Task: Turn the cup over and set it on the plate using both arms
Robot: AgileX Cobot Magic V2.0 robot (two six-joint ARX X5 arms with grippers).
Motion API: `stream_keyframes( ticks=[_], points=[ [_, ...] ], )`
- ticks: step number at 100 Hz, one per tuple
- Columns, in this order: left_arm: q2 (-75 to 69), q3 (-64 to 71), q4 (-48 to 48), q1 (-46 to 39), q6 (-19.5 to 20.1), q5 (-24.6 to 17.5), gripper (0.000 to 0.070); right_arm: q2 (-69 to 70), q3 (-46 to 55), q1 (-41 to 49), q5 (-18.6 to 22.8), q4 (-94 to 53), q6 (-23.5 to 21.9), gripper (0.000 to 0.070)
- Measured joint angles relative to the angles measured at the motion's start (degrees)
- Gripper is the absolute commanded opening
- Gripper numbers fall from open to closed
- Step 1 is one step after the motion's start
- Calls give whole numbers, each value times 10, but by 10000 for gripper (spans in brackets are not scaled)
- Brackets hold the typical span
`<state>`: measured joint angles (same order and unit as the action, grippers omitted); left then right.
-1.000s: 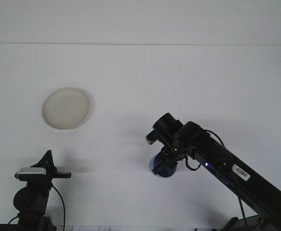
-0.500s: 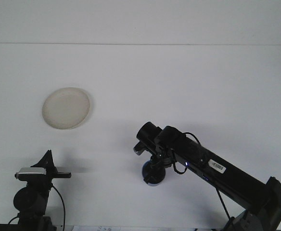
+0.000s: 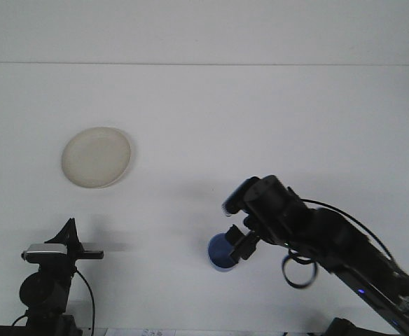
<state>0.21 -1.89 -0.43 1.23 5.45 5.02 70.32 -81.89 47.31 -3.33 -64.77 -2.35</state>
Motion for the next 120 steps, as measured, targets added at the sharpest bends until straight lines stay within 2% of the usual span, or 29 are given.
stream_keyframes(
  ticks=[11,24,49,56,68,93,98,104,107,110,120],
  points=[
    [0,0,0,0,0,0,15,-103,30,0,-35,50,-9,473],
    [0,0,0,0,0,0,15,-236,119,0,-78,124,-11,473],
    [0,0,0,0,-8,0,15,-474,346,2,-83,269,-9,473],
    [0,0,0,0,-41,0,15,-520,400,2,-83,276,-9,473],
    [0,0,0,0,-122,0,15,-577,460,2,-83,277,-9,473],
    [6,-16,-27,0,-262,-1,12,-601,475,2,-85,305,-9,473],
    [19,-41,-43,0,-288,-13,12,-601,475,2,-84,302,-9,473],
    [44,-85,-48,-1,-303,-46,19,-601,475,2,-84,301,-9,473],
    [59,-112,-53,-1,-303,-68,39,-601,475,2,-84,301,-9,473],
    [74,-140,-61,-1,-302,-90,96,-601,475,2,-84,301,-9,473],
    [150,-237,-108,1,-280,-173,386,-601,475,2,-85,300,-9,473]
  ],
)
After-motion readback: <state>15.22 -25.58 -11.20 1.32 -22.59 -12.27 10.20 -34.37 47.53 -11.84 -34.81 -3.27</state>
